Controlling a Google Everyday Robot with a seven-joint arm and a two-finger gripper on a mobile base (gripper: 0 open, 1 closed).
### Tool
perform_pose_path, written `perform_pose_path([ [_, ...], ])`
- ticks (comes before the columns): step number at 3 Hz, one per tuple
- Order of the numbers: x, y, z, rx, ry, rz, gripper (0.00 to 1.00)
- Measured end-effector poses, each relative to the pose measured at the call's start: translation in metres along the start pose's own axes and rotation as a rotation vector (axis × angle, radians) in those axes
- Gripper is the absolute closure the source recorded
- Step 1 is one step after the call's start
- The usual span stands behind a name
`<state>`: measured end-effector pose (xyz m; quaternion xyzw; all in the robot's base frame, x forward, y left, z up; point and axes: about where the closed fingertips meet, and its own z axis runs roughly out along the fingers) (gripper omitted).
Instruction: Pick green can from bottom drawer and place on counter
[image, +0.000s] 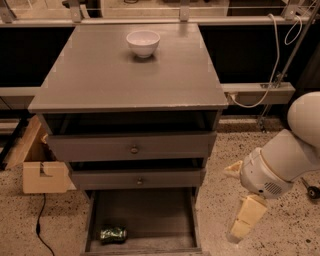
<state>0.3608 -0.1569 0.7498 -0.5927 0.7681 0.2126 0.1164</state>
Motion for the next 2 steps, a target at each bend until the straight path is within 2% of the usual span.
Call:
perform_pose_path([
  [1, 0.0, 0.0, 0.0, 0.0, 0.0, 0.0, 0.0],
  [2, 0.015, -0.006, 0.027, -0.025, -0.002, 0.021, 0.0],
])
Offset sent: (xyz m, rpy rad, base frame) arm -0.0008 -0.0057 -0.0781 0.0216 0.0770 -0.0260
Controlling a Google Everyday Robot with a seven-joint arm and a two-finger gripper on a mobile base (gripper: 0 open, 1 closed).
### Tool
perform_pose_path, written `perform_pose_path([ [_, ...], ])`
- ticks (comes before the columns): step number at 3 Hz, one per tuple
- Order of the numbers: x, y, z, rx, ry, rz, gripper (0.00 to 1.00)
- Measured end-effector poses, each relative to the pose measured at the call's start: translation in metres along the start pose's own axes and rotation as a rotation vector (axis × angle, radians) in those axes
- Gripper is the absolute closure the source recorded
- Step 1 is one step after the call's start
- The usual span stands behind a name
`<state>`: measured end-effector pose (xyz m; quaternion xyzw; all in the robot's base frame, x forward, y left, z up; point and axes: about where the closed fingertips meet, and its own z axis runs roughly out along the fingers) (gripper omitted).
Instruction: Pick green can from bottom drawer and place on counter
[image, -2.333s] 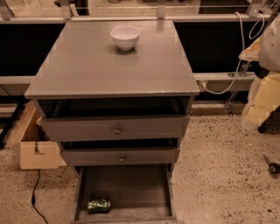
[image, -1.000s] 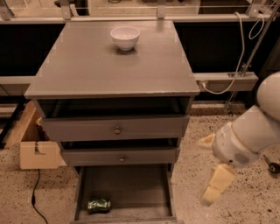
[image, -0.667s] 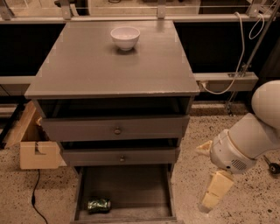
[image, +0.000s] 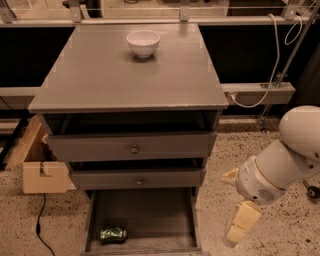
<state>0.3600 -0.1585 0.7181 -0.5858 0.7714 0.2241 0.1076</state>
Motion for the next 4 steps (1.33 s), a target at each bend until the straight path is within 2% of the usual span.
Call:
perform_pose_path([
  [1, 0.034, -0.012, 0.069, -0.039, 0.027, -0.006, 0.0],
  [2, 0.049, -0.029, 0.146, -0.054, -0.006, -0.041, 0.0],
  [3, 0.031, -0.048, 0.225, -0.039, -0.132, -0.058, 0.0],
  [4, 0.031, -0.049, 0.23, -0.043, -0.134, -0.055, 0.0],
])
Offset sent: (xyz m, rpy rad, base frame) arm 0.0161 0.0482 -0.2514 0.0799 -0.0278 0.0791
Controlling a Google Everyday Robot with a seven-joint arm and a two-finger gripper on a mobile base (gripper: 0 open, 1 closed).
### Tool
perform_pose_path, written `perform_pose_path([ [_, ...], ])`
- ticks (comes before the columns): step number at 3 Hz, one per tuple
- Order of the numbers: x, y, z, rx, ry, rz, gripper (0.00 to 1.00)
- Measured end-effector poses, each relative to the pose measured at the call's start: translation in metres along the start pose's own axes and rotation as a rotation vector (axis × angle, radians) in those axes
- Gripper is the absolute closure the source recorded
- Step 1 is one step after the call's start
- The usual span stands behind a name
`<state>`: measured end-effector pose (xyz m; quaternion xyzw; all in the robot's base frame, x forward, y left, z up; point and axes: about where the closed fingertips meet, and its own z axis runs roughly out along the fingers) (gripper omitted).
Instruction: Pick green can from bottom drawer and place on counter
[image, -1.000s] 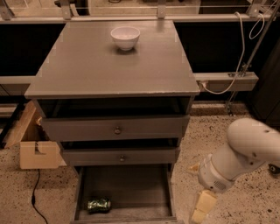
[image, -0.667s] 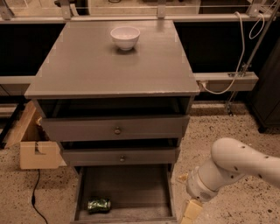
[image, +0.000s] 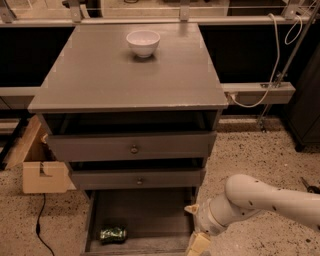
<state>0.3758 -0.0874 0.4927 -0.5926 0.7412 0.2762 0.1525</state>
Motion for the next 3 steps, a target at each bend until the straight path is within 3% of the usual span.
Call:
perform_pose_path([
  [2, -0.024, -0.064, 0.125, 0.05, -0.073, -0.099, 0.0],
  [3, -0.042, -0.09, 0.179, 0.05, -0.134, -0.129, 0.0],
])
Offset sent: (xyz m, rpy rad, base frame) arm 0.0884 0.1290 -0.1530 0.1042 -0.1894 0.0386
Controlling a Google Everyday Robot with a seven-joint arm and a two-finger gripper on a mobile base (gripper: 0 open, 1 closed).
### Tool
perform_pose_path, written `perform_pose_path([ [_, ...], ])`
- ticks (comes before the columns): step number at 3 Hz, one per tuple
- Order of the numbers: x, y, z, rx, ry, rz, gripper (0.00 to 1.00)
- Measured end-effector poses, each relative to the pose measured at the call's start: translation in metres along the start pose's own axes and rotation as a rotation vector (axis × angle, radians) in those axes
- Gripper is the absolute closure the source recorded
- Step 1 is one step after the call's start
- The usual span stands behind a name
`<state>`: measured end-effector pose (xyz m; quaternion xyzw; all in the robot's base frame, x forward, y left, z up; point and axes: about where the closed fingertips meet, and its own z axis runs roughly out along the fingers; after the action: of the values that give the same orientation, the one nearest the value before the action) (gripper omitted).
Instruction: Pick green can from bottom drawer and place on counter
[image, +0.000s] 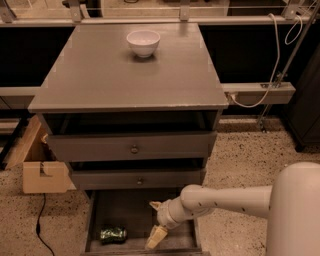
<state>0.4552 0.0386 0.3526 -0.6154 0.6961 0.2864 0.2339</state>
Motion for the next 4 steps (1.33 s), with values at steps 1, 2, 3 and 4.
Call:
perform_pose_path([
  [1, -0.006, -0.034, 0.048, -0.012, -0.122, 0.003, 0.0],
  [2, -0.007, -0.032, 0.048, -0.014, -0.122, 0.002, 0.0],
  [3, -0.004, -0.046, 0.082, 0.005, -0.143, -0.011, 0.0],
  [4, -0.004, -0.063, 0.126, 0.022, -0.176, -0.042, 0.0],
])
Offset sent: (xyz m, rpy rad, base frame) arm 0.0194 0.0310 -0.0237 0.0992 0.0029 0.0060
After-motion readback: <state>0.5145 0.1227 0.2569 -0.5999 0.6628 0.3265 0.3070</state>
